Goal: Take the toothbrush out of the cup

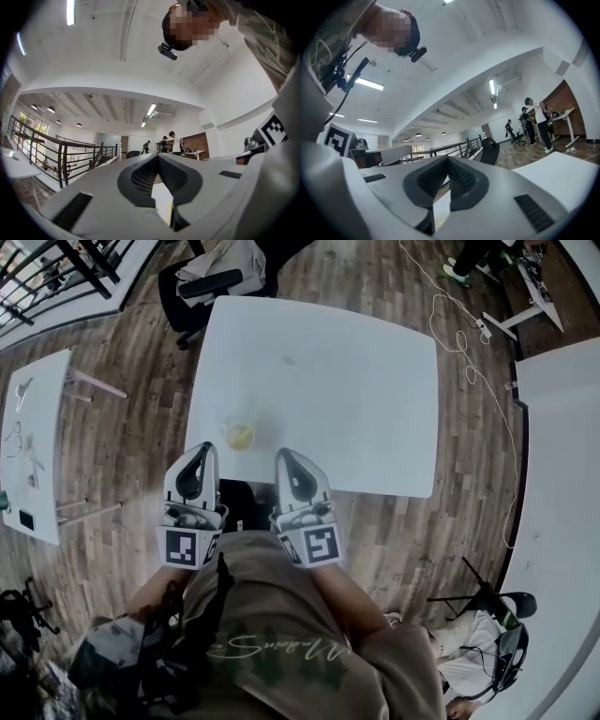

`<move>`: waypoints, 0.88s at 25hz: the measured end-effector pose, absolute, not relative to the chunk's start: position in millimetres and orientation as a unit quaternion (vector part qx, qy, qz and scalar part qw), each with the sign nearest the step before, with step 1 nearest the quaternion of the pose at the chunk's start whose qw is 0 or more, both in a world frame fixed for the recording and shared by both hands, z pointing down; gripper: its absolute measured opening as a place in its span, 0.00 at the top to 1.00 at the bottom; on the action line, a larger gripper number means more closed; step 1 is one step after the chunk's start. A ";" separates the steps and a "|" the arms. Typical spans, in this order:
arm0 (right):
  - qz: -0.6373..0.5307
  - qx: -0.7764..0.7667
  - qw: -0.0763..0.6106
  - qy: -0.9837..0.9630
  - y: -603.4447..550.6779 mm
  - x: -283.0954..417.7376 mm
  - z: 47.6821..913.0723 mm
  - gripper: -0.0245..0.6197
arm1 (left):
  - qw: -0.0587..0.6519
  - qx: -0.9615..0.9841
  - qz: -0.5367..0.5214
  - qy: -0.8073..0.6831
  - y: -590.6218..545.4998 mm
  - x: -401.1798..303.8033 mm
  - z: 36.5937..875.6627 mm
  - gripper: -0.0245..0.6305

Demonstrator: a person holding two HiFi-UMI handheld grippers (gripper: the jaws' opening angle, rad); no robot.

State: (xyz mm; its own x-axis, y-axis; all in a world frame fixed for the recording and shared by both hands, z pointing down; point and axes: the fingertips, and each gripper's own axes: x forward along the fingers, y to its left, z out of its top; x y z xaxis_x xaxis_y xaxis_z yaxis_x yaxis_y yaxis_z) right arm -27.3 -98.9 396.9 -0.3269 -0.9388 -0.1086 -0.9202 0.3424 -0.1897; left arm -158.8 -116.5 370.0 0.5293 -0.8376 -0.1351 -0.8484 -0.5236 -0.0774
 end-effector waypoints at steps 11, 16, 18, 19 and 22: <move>-0.073 -0.552 0.070 0.827 -131.8 -45.6 483.9 0.91 | 0.047 -0.861 0.033 0.506 -146.0 -172.4 445.0 0.95; -0.084 -0.557 0.062 0.824 -139.0 -50.0 500.0 0.88 | 0.041 -0.865 0.026 0.500 -154.0 -173.8 456.4 0.95; -0.088 -0.564 0.061 0.819 -142.9 -51.4 506.5 0.88 | 0.047 -0.867 0.029 0.495 -156.8 -174.2 457.1 0.95; -0.091 -0.565 0.058 0.818 -145.0 -53.4 511.0 0.88 | 0.047 -0.868 0.034 0.493 -158.7 -174.1 458.1 0.95; -0.104 -0.561 0.044 0.820 -148.4 -63.5 527.5 0.88 | 0.050 -0.868 0.044 0.492 -165.0 -180.4 470.6 0.95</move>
State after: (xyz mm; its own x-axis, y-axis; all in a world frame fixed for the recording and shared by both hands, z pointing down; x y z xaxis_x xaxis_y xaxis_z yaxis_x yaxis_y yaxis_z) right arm -63.5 -148.4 527.5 -0.3677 -0.9289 0.0447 -0.9106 0.3499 -0.2202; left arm -180.4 -165.0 470.6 0.5120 -0.8499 -0.1250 -0.8586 -0.5108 -0.0436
